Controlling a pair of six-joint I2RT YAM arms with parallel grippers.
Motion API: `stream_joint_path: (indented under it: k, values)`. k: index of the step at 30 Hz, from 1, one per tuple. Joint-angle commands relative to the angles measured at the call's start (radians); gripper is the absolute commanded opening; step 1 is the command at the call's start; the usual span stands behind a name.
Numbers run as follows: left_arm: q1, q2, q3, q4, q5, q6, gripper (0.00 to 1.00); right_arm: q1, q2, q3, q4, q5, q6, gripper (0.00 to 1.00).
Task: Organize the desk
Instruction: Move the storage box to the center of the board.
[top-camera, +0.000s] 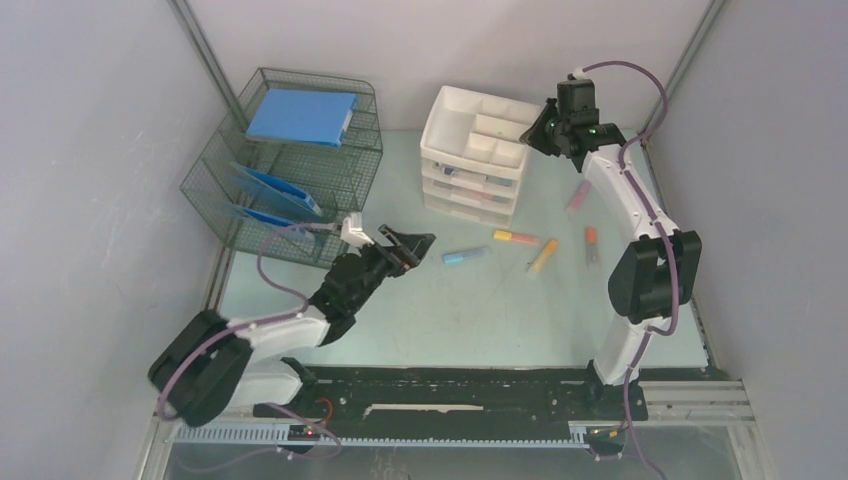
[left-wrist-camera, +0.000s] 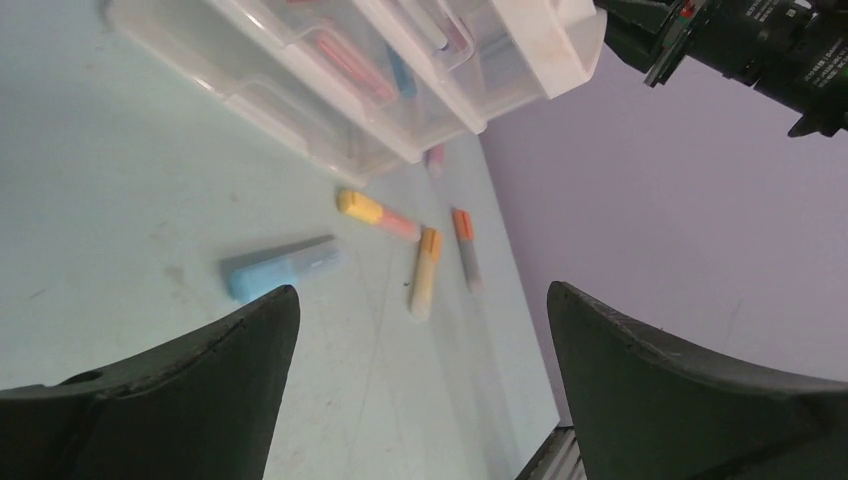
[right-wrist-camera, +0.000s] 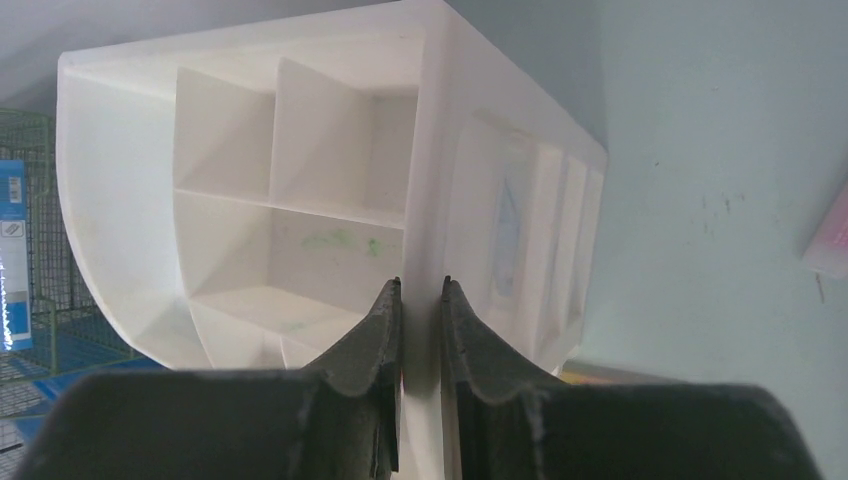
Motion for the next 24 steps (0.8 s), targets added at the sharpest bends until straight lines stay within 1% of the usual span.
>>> stream_joint_path:
  k: [1, 5, 6, 8, 12, 13, 15, 18, 24]
  values:
    - [-0.029, 0.176, 0.069, 0.254, -0.021, -0.067, 0.99, 0.006, -0.087, 0.011, 0.037, -0.114, 0.140, 0.00]
    - [-0.044, 0.348, 0.120, 0.410, -0.027, -0.109, 1.00, 0.003, -0.083, 0.013, 0.033, -0.138, 0.149, 0.00]
    - [-0.045, 0.385, 0.134, 0.440, -0.030, -0.123, 1.00, 0.003, -0.080, 0.014, 0.033, -0.145, 0.142, 0.03]
    - [-0.048, 0.454, 0.166, 0.471, -0.042, -0.145, 1.00, 0.003, -0.079, 0.014, 0.036, -0.155, 0.119, 0.10]
    - [-0.054, 0.547, 0.223, 0.476, -0.067, -0.167, 1.00, -0.002, -0.082, 0.014, 0.042, -0.173, 0.064, 0.30]
    - [-0.055, 0.567, 0.232, 0.475, -0.069, -0.175, 1.00, -0.005, -0.082, 0.015, 0.044, -0.176, 0.057, 0.34]
    - [-0.054, 0.602, 0.247, 0.482, -0.073, -0.186, 1.00, -0.013, -0.081, 0.021, 0.046, -0.186, 0.037, 0.39]
    - [-0.055, 0.635, 0.259, 0.488, -0.068, -0.194, 0.99, -0.019, -0.076, 0.051, 0.034, -0.182, -0.025, 0.42]
    - [-0.055, 0.619, 0.224, 0.499, -0.094, -0.157, 0.99, -0.032, -0.100, 0.068, 0.053, -0.153, -0.134, 0.50]
